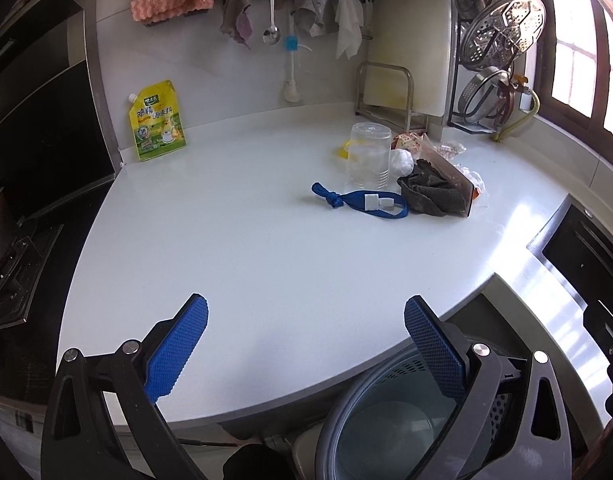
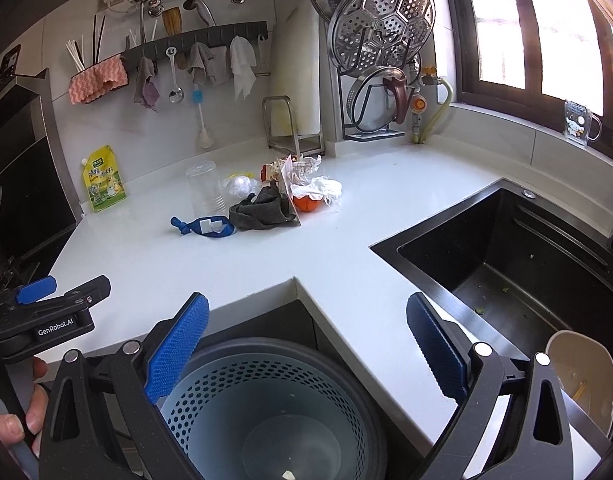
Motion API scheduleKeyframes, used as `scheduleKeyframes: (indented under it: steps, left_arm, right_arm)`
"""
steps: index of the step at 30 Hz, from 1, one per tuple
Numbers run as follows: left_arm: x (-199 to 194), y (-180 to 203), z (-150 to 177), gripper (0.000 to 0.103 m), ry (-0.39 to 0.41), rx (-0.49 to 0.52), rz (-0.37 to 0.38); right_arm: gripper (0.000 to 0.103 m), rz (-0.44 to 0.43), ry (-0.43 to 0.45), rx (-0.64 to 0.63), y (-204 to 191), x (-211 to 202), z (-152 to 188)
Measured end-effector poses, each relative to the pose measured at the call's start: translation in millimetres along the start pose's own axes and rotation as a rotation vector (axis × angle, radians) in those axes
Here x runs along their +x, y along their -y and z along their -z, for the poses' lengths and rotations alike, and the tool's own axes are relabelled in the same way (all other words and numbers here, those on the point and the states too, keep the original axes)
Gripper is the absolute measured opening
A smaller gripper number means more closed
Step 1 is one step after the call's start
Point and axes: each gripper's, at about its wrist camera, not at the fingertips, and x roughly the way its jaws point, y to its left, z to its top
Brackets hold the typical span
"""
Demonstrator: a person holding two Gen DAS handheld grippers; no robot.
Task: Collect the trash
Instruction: 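Move the right tool to the white tissue while the left tool approaches the clear cup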
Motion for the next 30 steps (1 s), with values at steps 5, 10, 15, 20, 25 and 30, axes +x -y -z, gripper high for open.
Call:
scheduleKeyframes:
  steps: [5, 10, 15, 20, 25, 30]
  left_arm:
    - [18, -2, -20, 0.097, 0.027, 0.002, -0.011]
    - [37, -3, -44, 0.097, 0.055, -0.015, 0.007]
    - [63, 1, -63, 0.097, 0.042, -0.011, 0.011]
    - [84, 9, -79, 0.097, 0.044, -0.002, 0.014]
    - [105, 19, -96, 0.097, 0.038, -0.013, 0.036]
    - [123, 29, -108, 0.097, 0.039, -0.011, 0.055]
  right_arm:
    - [0.094, -0.004, -0.011, -0.010, 4, 30, -19]
    - [0.094, 0.032, -0.019, -0.023, 8, 62, -40]
    - [0.094, 0.005, -0.051, 0.004, 20, 94, -64]
    - [0.094, 0.030, -0.071, -0.006, 29, 125, -91]
    - [0.094, 0.056, -0.091, -0.010, 34, 156, -114]
    - [0.094, 0.099, -0.161, 0.014, 45, 198, -127]
